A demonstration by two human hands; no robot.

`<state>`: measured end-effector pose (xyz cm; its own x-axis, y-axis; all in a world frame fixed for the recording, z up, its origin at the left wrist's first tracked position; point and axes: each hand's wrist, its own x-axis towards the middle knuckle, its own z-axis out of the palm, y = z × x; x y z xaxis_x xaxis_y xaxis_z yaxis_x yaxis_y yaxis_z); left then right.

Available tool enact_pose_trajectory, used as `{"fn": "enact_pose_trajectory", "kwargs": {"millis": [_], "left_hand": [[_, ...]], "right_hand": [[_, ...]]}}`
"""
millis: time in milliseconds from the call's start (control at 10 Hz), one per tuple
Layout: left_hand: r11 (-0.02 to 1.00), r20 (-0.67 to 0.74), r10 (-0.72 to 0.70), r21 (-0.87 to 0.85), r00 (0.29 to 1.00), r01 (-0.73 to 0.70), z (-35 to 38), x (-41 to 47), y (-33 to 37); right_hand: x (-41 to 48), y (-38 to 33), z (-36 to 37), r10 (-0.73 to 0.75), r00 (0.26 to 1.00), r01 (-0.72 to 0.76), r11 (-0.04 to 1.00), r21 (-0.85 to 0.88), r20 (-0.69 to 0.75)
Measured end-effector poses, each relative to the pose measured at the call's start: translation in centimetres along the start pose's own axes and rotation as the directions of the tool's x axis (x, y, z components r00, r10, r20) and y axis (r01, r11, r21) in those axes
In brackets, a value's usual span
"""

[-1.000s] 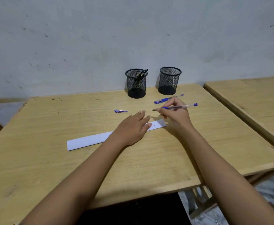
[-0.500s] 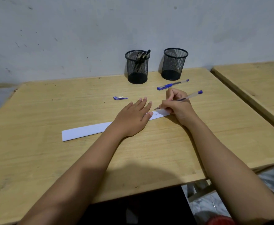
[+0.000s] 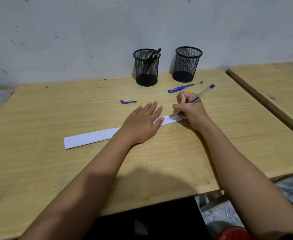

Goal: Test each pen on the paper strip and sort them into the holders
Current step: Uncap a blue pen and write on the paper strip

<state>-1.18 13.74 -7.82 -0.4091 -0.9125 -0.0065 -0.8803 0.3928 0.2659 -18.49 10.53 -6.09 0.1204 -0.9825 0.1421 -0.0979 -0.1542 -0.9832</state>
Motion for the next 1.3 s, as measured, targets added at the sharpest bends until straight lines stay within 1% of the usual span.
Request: {"fn": "enact_pose_trajectory", "kwargs": {"millis": [100, 300, 600, 1000, 1100, 1300], "left_hand": [[1.0, -0.001, -0.001, 0.003, 1.0, 0.001, -0.01, 0.05, 0.04], [1.0, -0.001, -0.006, -0.01, 1.0, 0.006, -0.06, 0.02, 0.14], [1.0, -0.001, -0.007, -0.015, 1.0, 0.007, -0.09, 0.0, 0.11], [1.0, -0.011, -0.005, -0.014, 1.0, 0.005, 0.09, 0.04, -0.04], [1.0, -0.012, -0.003, -0.008, 1.0, 0.003, 0.14, 0.05, -0.09], [1.0, -0.019, 0.002, -0.01, 1.0, -0.002, 0.16, 0.1, -0.11]], "right_hand": [[0.03, -0.02, -0.03, -0.004, 1.0, 0.004, 1.0, 0.008, -0.006], [0.22, 0.21, 0.06, 0.006, 1.0, -0.006, 0.999, -0.052, -0.01], [0.13, 0.13, -0.04, 0.003, 1.0, -0.003, 1.0, -0.013, -0.02], [0.17, 0.2, -0.06, 0.01, 0.997, -0.012, 1.0, -0.028, -0.073], [0.11, 0.08, -0.12, 0.01, 0.998, -0.011, 1.0, -0.009, -0.06], [-0.01, 0.07, 0.07, 0.011, 0.994, -0.016, 0.999, -0.042, -0.109]]}}
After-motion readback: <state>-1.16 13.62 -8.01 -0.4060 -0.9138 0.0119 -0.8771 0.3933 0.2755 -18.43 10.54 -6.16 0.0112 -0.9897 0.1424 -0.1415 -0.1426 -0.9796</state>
